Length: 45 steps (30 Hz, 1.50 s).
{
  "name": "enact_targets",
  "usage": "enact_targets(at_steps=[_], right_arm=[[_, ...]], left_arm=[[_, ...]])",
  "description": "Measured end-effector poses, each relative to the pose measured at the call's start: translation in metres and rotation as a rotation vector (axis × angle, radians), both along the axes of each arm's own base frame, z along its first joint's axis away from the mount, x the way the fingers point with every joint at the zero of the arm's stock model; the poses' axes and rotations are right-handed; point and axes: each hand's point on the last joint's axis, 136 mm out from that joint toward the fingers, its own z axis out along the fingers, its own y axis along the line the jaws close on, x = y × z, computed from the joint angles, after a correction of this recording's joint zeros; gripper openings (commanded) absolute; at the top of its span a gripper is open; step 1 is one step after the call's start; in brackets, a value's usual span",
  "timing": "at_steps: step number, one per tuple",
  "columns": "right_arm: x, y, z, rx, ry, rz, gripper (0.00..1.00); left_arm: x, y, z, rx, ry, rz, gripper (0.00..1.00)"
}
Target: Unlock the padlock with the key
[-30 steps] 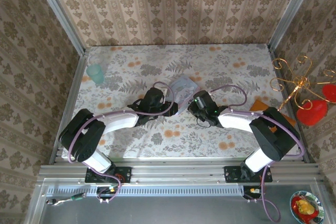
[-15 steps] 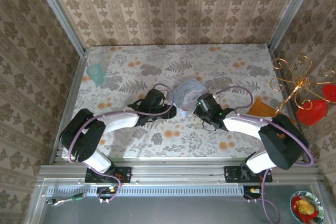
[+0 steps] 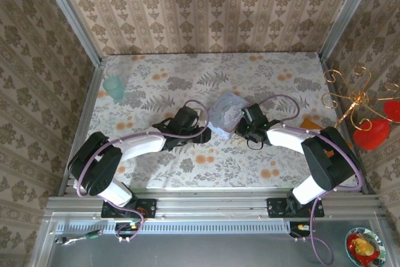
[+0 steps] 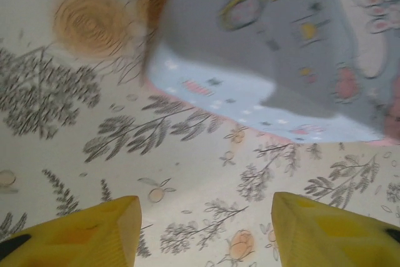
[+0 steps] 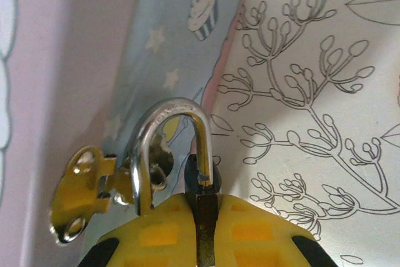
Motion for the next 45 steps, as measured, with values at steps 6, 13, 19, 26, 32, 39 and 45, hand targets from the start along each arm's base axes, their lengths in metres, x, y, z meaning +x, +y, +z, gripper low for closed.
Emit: enact_targets(at_steps=[6,13,19,26,32,39,45], right_arm=[[-0.005,0.003,0.001,-0.012,-0.008,0.083,0.00],[-0.015,-0.012,0.000,0.014,-0.007,0.064,0.00],[-0.010,-0.022,0.000,0.024,-0.010,0.032,0.00],[-0.005,-0.033,0.001,0.027,-0.009,0.014,0.00],[-0.008,-0.026,0.014,0.024,-0.031,0.079,0.00],[-0.038,0.000,0.041,0.000,-0.073,0.238,0.00],[-0.071,0.026,0.049,0.009,-0.067,0.367,0.00]], left_arm=[[0.020,-0.034,0.048,0.042,-0.146,-0.051,0.66],[0.037,-0.068,0.032,0.194,-0.198,-0.117,0.72],[0.051,-0.071,0.015,0.305,-0.213,-0.114,0.71],[0.051,-0.069,0.014,0.297,-0.235,-0.107,0.71],[0.055,-0.056,0.015,0.259,-0.244,-0.084,0.70],[0.050,-0.019,0.020,0.243,-0.224,-0.059,0.71],[0.026,0.031,0.033,0.187,-0.237,-0.033,0.72]])
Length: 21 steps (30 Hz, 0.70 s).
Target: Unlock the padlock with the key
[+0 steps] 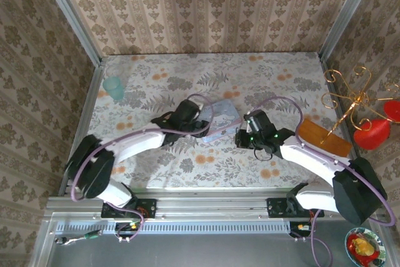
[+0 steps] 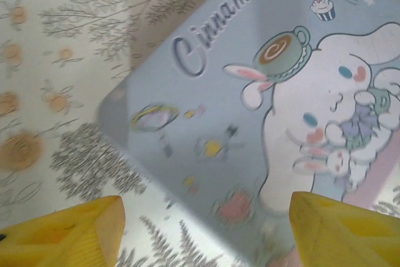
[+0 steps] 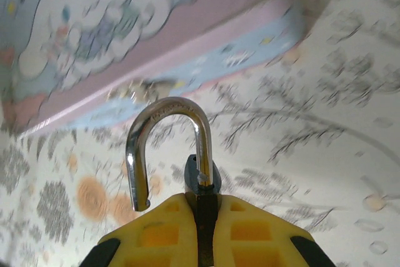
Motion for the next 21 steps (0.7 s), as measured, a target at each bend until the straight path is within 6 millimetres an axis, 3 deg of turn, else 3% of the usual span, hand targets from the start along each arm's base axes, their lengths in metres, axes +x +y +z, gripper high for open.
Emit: enact_targets(at_steps=[5,10,13,21], right_arm=[[-0.021,-0.001,-0.017,-0.009,0.059,0.033,0.00],[-0.028,-0.002,-0.031,-0.024,0.115,0.043,0.00],[-0.032,-0.001,-0.039,-0.028,0.149,0.051,0.00],[-0.030,0.002,-0.053,-0.006,0.200,0.053,0.01]], left_arm=[[-0.008,0.054,0.014,-0.106,-0.081,0.086,0.73],[-0.014,0.102,0.006,-0.169,-0.099,0.194,0.73],[-0.019,0.114,0.008,-0.194,-0.121,0.218,0.73],[-0.018,0.123,0.025,-0.243,-0.180,0.239,0.73]])
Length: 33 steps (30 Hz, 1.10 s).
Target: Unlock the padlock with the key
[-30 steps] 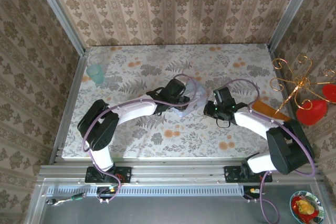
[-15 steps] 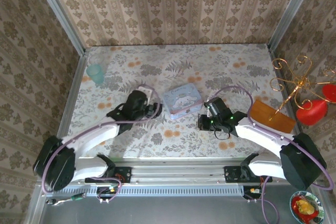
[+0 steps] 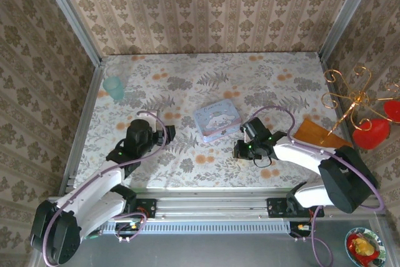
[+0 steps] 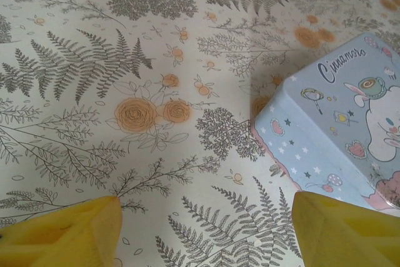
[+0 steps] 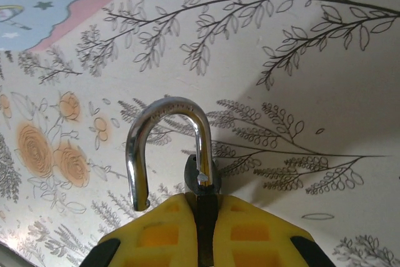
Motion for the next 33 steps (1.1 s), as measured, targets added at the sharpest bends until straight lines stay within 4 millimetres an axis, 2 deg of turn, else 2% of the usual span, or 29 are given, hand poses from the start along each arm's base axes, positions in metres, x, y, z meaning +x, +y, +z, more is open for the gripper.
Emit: enact_targets(at_steps=[3,5,11,13,14,15,17,19,20,21,22,23,28,33], right_arm=[[0.006,-0.002,-0.001,0.018,0.002,-0.016,0.14],[0.009,-0.004,-0.002,0.023,0.003,-0.028,0.31],[0.012,-0.017,-0.004,-0.010,-0.008,-0.049,0.57],[0.012,-0.022,0.002,-0.027,-0.031,-0.057,0.63],[0.012,-0.025,0.006,-0.035,-0.049,-0.059,0.70],[0.013,-0.028,0.012,-0.043,-0.071,-0.063,0.75],[0.014,-0.033,0.027,-0.051,-0.127,-0.064,0.80],[0.014,-0.037,0.040,-0.056,-0.179,-0.058,0.96],[0.014,-0.039,0.048,-0.063,-0.208,-0.049,1.00],[0.015,-0.041,0.055,-0.073,-0.235,-0.036,1.00],[0.017,-0.043,0.063,-0.083,-0.265,-0.024,1.00],[0.020,-0.045,0.073,-0.096,-0.300,-0.016,1.00],[0.038,-0.058,0.120,-0.175,-0.503,-0.008,1.00],[0.049,-0.075,0.141,-0.294,-0.665,0.018,1.00]], left_arm=[[0.001,0.001,0.000,-0.002,0.001,0.003,0.73],[0.001,0.002,-0.001,-0.003,0.003,0.003,0.73],[0.003,0.007,-0.002,-0.004,0.007,0.019,0.73],[0.004,0.009,-0.002,-0.004,0.007,0.026,0.73],[0.004,0.010,-0.002,-0.003,0.007,0.030,0.74],[0.005,0.011,-0.002,-0.001,0.006,0.035,0.78],[0.007,0.014,-0.003,0.012,0.008,0.049,0.83],[0.010,0.018,-0.006,0.031,0.017,0.074,0.83],[0.012,0.022,-0.007,0.048,0.026,0.094,0.84],[0.014,0.025,-0.007,0.061,0.030,0.110,0.87],[0.017,0.030,-0.006,0.074,0.034,0.134,0.98],[0.021,0.035,-0.005,0.087,0.035,0.162,1.00],[0.038,0.060,0.000,0.147,0.018,0.292,1.00],[0.044,0.081,0.000,0.252,-0.016,0.379,1.00]])
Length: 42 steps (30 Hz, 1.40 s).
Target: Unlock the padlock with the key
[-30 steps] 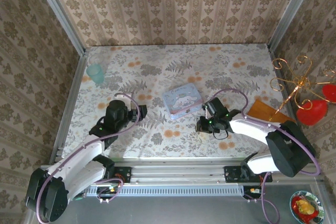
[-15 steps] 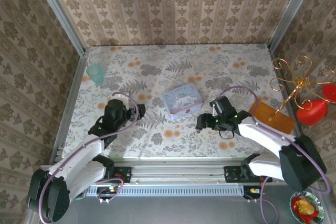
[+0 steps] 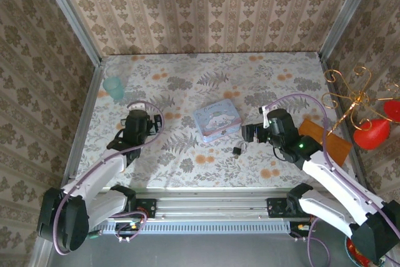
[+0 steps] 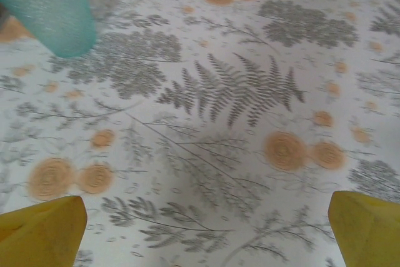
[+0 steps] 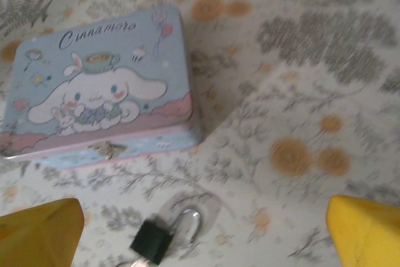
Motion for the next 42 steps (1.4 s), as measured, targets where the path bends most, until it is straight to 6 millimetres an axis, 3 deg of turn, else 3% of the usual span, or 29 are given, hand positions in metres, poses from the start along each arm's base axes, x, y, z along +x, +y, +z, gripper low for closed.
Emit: enact_targets(at_steps=[6,12,14,18,25,30,35,37,40,42], right_arm=[[0.007,-0.019,-0.014,-0.164,-0.089,-0.008,1.00],[0.012,-0.039,-0.055,-0.339,-0.195,0.002,1.00],[0.015,-0.050,-0.065,-0.373,-0.197,-0.019,1.00],[0.030,-0.060,-0.062,-0.374,-0.251,-0.064,1.00],[0.050,-0.067,-0.065,-0.329,-0.300,-0.069,1.00],[0.062,-0.074,-0.060,-0.271,-0.340,-0.067,1.00],[0.075,-0.073,-0.068,-0.223,-0.321,-0.032,1.00],[0.081,-0.072,-0.065,-0.192,-0.321,-0.025,1.00],[0.092,-0.074,-0.054,-0.135,-0.354,-0.027,1.00],[0.097,-0.077,-0.053,-0.102,-0.374,-0.035,1.00]], left_arm=[[0.012,0.018,0.016,0.111,-0.077,0.048,1.00],[0.030,0.038,-0.007,0.232,-0.010,0.066,1.00],[0.034,0.040,-0.004,0.247,-0.029,0.055,1.00],[0.040,0.038,0.001,0.267,-0.125,0.002,1.00],[0.040,0.059,-0.045,0.306,-0.090,-0.018,1.00],[0.048,0.058,-0.038,0.322,-0.158,-0.039,1.00],[0.056,0.049,-0.023,0.286,-0.272,-0.080,1.00],[0.057,0.048,-0.035,0.281,-0.290,-0.085,1.00],[0.053,0.054,-0.068,0.290,-0.206,-0.082,1.00],[0.056,0.059,-0.069,0.281,-0.196,-0.063,1.00]])
